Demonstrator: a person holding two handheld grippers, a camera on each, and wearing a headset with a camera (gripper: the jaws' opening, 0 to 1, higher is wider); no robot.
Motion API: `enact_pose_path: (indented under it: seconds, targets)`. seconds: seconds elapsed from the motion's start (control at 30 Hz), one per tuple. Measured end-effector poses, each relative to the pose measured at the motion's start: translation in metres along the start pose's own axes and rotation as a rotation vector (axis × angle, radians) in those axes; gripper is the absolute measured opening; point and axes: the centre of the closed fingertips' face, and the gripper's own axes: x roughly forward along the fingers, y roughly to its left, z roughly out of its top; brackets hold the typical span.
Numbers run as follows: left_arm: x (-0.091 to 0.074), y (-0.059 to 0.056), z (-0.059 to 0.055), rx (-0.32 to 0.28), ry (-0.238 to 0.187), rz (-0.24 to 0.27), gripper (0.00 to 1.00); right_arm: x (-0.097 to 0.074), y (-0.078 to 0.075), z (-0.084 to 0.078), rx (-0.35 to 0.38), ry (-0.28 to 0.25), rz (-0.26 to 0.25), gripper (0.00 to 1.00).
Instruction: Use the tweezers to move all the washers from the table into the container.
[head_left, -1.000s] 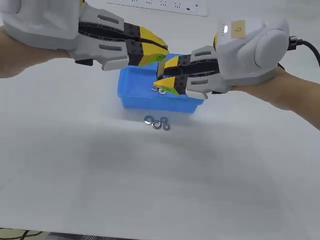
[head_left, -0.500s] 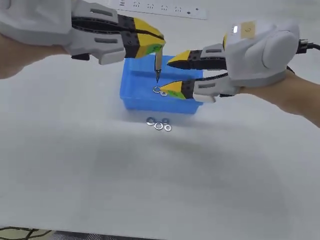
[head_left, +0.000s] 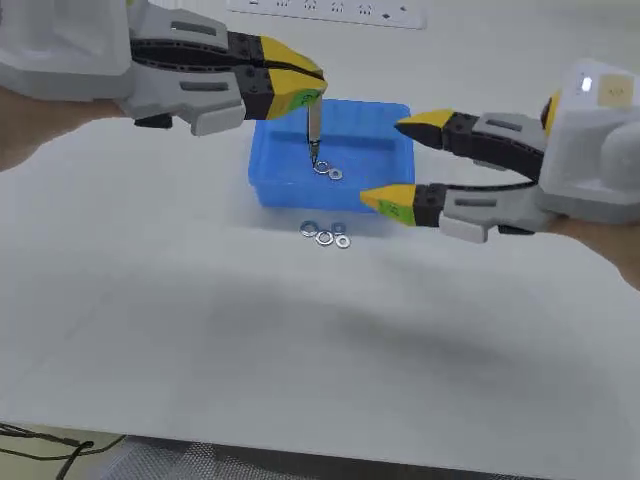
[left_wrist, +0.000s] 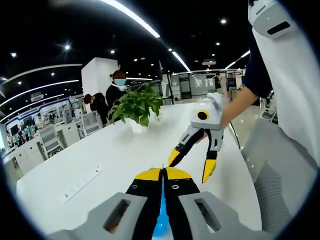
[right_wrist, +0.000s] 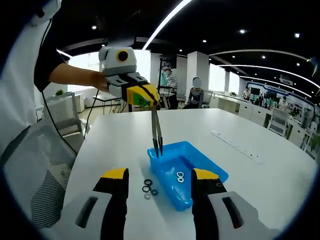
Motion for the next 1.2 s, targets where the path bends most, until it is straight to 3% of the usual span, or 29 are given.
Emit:
enact_pose_path:
  seconds: [0.13, 0.3, 0.37, 0.6, 0.93, 1.2]
  targets:
    - [-0.004, -0.007, -0.004, -0.013, -0.001, 0.012, 0.04, -0.014, 0.01, -0.017, 0.059, 0.018, -0.024, 0.57]
    - [-0.005, -0.017, -0.011, -0.045, -0.008, 0.025, 0.04, -0.025, 0.015, -0.025, 0.11, 0.019, -0.057, 0.64]
    - [-0.003, -0.023, -0.012, -0.058, -0.022, 0.018, 0.04, -0.027, 0.016, -0.027, 0.133, 0.023, -0.066, 0.66]
    - [0.007, -0.035, -0.029, -0.088, -0.011, 0.004, 0.04, -0.026, 0.029, -0.036, 0.133, 0.055, -0.05, 0.68]
    - [0.013, -0.039, -0.048, -0.12, 0.005, -0.002, 0.04, -0.026, 0.041, -0.048, 0.157, 0.08, -0.02, 0.67]
    - [0.018, -0.039, -0.052, -0.105, -0.004, -0.015, 0.04, -0.032, 0.045, -0.062, 0.165, 0.114, -0.005, 0.72]
